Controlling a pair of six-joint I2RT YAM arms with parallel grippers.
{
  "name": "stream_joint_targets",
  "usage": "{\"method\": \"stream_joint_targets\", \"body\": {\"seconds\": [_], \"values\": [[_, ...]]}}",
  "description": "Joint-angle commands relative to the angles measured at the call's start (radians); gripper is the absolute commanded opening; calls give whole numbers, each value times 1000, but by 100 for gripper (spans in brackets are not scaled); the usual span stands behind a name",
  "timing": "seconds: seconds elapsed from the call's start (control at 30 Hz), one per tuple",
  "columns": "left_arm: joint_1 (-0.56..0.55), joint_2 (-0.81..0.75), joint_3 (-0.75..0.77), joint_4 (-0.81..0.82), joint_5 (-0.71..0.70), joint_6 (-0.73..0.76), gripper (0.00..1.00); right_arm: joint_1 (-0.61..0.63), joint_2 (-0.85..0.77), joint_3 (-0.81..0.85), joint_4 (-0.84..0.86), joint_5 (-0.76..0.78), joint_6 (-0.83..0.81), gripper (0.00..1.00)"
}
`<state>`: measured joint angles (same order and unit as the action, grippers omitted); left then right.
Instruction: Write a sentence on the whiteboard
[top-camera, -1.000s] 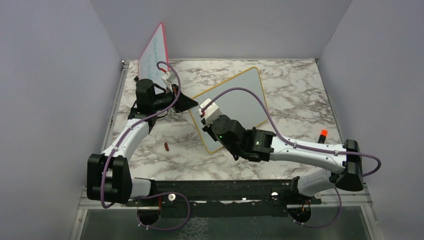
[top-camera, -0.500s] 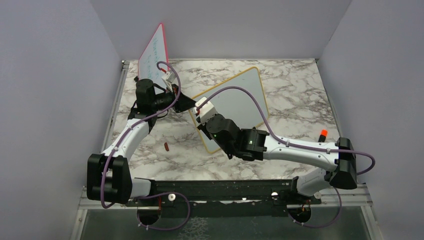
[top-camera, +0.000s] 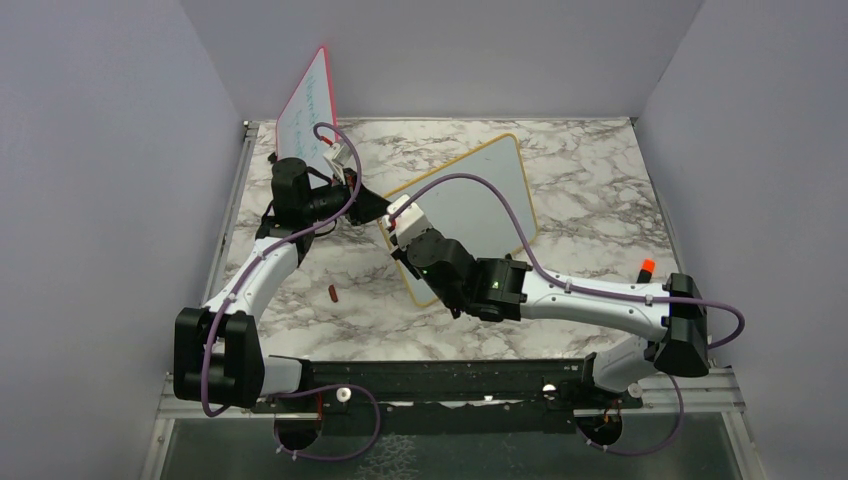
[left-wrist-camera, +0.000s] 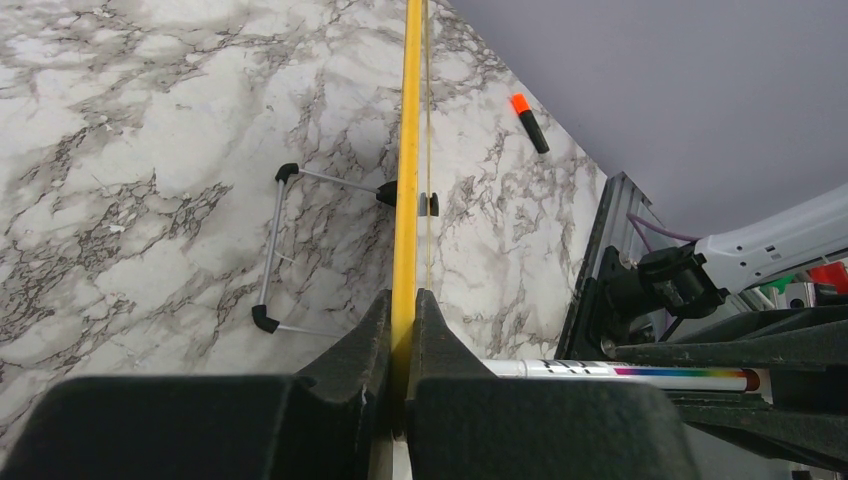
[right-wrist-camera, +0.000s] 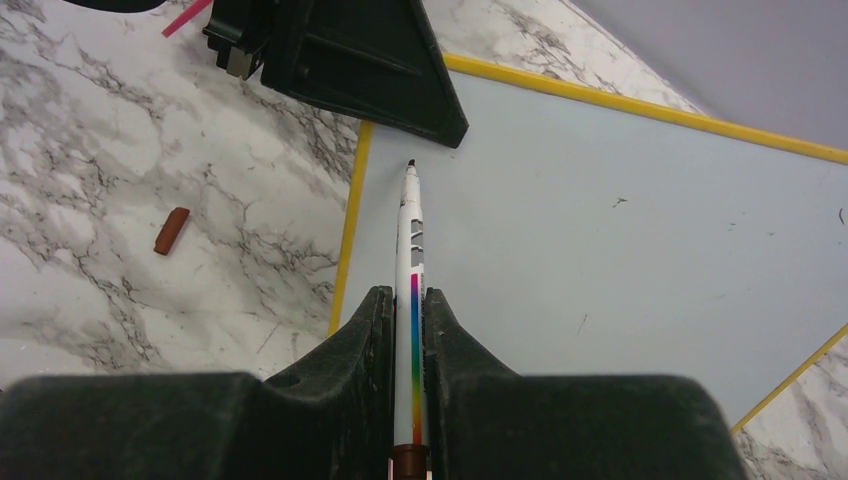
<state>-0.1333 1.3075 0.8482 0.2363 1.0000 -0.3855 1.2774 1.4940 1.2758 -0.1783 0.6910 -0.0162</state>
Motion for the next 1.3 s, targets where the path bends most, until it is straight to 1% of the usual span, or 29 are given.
{"method": "stream_joint_targets", "body": {"seconds": [0.0,0.53,1.27], "values": [[-9,7,-18,-25,-6,8,0,10,16,44,31,18,0,1],[-14,13,-20,-23,0,7,0,10,41,54,25,13,-4,1],[-15,19,-20,-23,6,8,0,10,46,53,0,90,-13,1]]}}
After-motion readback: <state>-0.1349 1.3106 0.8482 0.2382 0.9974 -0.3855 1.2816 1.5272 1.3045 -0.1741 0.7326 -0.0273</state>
